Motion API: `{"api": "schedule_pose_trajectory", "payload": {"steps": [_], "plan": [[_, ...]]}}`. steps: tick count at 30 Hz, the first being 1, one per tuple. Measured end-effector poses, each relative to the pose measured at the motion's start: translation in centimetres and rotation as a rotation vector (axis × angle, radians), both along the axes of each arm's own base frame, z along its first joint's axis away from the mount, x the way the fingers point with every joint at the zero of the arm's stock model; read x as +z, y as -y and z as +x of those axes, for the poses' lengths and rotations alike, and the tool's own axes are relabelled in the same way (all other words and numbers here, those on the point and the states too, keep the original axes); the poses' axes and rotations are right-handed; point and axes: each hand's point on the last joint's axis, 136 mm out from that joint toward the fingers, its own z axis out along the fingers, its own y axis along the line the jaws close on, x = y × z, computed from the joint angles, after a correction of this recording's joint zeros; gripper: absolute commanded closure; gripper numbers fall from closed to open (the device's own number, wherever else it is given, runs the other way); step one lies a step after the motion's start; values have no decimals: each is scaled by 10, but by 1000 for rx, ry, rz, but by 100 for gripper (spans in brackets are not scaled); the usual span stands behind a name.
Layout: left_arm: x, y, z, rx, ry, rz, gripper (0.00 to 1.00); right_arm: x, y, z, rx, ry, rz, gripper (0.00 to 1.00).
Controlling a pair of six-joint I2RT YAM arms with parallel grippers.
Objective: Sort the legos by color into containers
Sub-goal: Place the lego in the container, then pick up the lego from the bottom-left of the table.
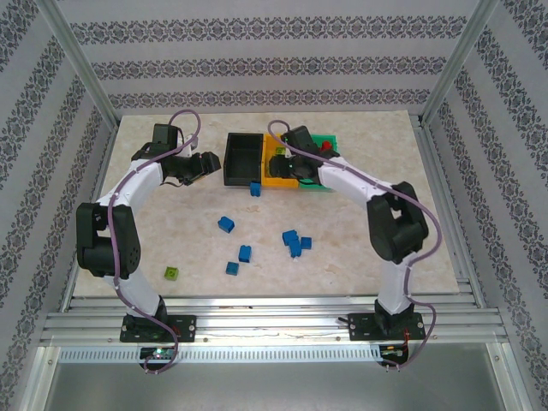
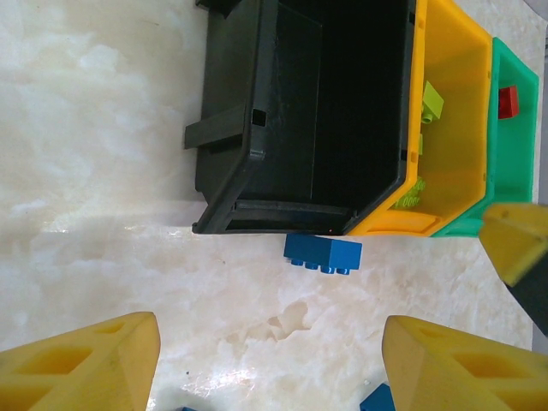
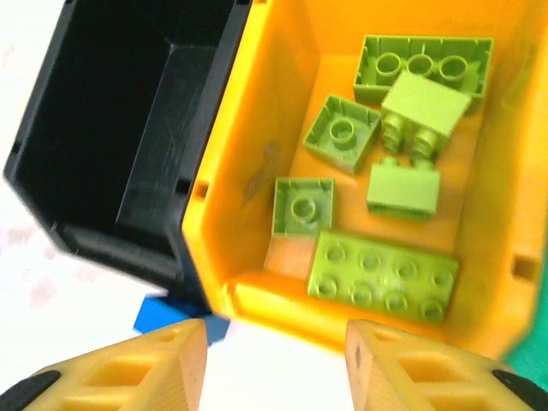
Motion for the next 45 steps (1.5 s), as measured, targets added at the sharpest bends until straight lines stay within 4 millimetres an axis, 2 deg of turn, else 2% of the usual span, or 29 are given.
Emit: {"api": "schedule_pose_trajectory", "payload": {"steps": [8,13,17,24,30,37,45], "plan": [[0,0,0,-1,0,0,30,27,23,-48,61,67,-13,52],[-1,-1,1,6,0,10,30,27,34,-70,121,102,-59,51],[-1,-5,2,19,3,28,30,13,42,-84,167,115,-99,51],[-5,-11,-7,40,-8,59,31,-30,56,-110,215,97,-150,51],[-9,-18,-43,59,-73,98,30,-41,58,-113,214,128,-138,51],[2,-35,-96,107,-96,182,29,-34,54,-106,209,170,-120,51],[-26,-64,-161,214,-268,318,30,-31,50,-105,213,187,-110,51]]}}
